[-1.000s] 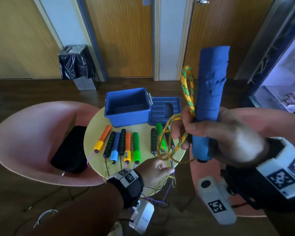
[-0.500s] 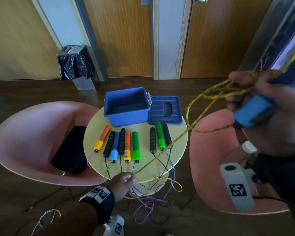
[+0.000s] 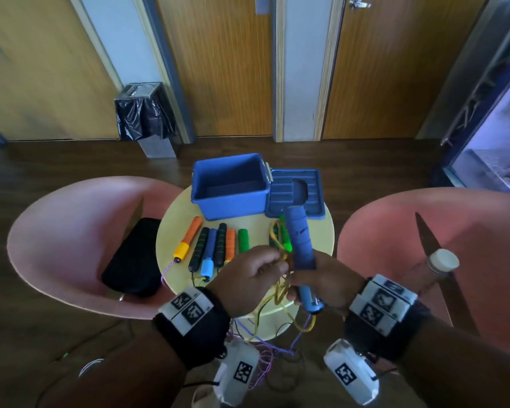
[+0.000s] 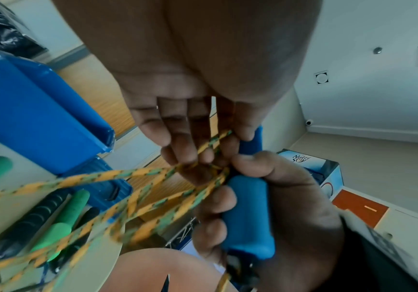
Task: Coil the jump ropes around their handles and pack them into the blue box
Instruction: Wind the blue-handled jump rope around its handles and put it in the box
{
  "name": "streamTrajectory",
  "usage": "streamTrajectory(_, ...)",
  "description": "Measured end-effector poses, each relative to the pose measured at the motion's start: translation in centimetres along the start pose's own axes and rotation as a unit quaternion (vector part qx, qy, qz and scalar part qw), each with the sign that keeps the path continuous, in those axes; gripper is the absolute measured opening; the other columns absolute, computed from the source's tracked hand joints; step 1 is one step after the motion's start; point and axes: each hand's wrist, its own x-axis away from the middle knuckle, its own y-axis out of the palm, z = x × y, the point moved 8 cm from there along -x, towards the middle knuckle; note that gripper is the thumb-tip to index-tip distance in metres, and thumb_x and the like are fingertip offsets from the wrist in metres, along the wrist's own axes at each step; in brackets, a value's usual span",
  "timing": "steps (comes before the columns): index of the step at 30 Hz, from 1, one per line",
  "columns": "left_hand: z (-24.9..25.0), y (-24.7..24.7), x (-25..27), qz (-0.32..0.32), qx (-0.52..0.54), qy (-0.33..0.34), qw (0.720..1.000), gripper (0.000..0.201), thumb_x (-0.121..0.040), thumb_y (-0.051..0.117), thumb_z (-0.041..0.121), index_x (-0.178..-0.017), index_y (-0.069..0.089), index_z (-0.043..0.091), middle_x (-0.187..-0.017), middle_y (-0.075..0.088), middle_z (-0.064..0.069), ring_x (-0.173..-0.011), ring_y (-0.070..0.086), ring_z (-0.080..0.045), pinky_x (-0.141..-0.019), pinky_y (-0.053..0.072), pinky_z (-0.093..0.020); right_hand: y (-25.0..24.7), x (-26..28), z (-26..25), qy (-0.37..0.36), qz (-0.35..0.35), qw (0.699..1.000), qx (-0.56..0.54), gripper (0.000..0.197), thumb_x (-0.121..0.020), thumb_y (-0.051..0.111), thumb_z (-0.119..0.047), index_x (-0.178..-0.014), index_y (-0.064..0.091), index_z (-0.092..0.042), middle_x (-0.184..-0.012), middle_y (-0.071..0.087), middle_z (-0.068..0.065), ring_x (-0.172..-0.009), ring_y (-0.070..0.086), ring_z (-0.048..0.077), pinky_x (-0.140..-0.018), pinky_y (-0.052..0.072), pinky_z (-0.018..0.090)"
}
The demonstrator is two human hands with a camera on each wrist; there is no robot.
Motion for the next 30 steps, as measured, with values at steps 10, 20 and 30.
streamTrajectory(10,-4.4,0.1,0.3,0.083,0.153,-0.108,0.979,0.013,-0.086,0.053,0.04,-0.085,0.063,0.031,-0.087,0.07,0.008,-0.08,0.065,-0.007,-0.071,0.046,-0.017,-1.6,-1.3,-1.5,-0.039,0.051,0.995,0.079,0.025,-0.084,0.067,0.004,-0.079,0.048,-0.011,-0.061,0.052,0.002,-0.056,0.055,0.022,-0.061,0.047,0.037)
streamTrajectory(20,-15.8,6.2,2.1,-0.041,-0.037,-0.325,0.944,0.029,-0.095,0.058,0.034,-0.119,0.057,0.019,-0.122,0.063,-0.001,-0.106,0.059,-0.015,-0.086,0.045,-0.024,0.6,-1.9,-4.1,-0.056,0.026,0.993,0.096,0.022,-0.077,0.068,-0.01,-0.073,0.047,-0.017,-0.056,0.056,0.001,-0.064,0.054,0.029,-0.067,0.041,0.042)
streamTrajectory(30,-14.9,7.1,0.5,-0.064,-0.08,-0.251,0.963,0.021,-0.099,0.052,0.035,-0.112,0.064,0.024,-0.088,0.061,0.005,-0.076,0.057,-0.016,-0.055,0.039,-0.018,1.3,-0.2,-10.2,-0.147,0.027,0.986,-0.077,0.02,-0.07,0.066,-0.007,-0.078,0.049,-0.014,-0.071,0.057,0.009,-0.052,0.057,0.019,-0.056,0.046,0.031)
